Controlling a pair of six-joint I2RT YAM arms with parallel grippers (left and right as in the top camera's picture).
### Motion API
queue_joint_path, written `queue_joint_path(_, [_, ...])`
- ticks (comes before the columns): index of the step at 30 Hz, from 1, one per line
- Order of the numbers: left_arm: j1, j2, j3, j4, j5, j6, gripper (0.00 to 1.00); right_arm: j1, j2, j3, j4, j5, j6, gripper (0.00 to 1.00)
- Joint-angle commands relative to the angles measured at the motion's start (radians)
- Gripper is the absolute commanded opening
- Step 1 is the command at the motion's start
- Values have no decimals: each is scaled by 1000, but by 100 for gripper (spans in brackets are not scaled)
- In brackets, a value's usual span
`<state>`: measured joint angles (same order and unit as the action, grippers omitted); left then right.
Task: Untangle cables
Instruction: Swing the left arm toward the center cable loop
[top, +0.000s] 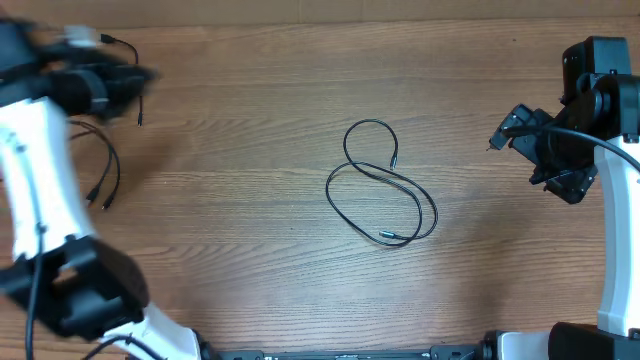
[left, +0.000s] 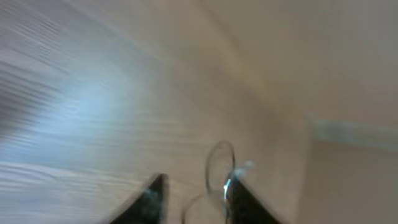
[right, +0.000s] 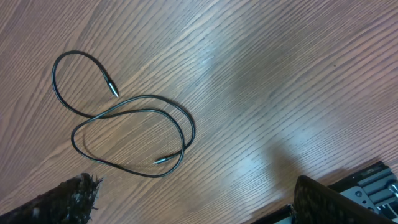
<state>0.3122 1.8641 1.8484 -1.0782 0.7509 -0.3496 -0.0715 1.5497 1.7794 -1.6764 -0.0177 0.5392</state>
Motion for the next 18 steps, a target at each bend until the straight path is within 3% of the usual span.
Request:
queue_joint_path(1, [-183, 47, -8, -41, 27, 161, 77, -3, 3, 6, 3, 14, 3, 100])
queue_joint_path(4, [-350, 84, -8, -61, -92, 236, 99, -3, 3, 6, 3, 14, 4, 100])
queue_joint_path(5, [-405, 101, -8, -60, -135, 242, 100, -3, 3, 6, 3, 14, 3, 100])
queue_joint_path(11, [-681, 230, -8, -35, -484, 241, 100, -3, 3, 6, 3, 14, 3, 100])
queue_joint_path(13, [-744, 276, -8, -34, -558, 242, 94, -3, 3, 6, 3, 14, 4, 100])
queue_joint_path(18, [-842, 359, -8, -24, -586, 318, 93, -3, 3, 6, 3, 14, 3, 100])
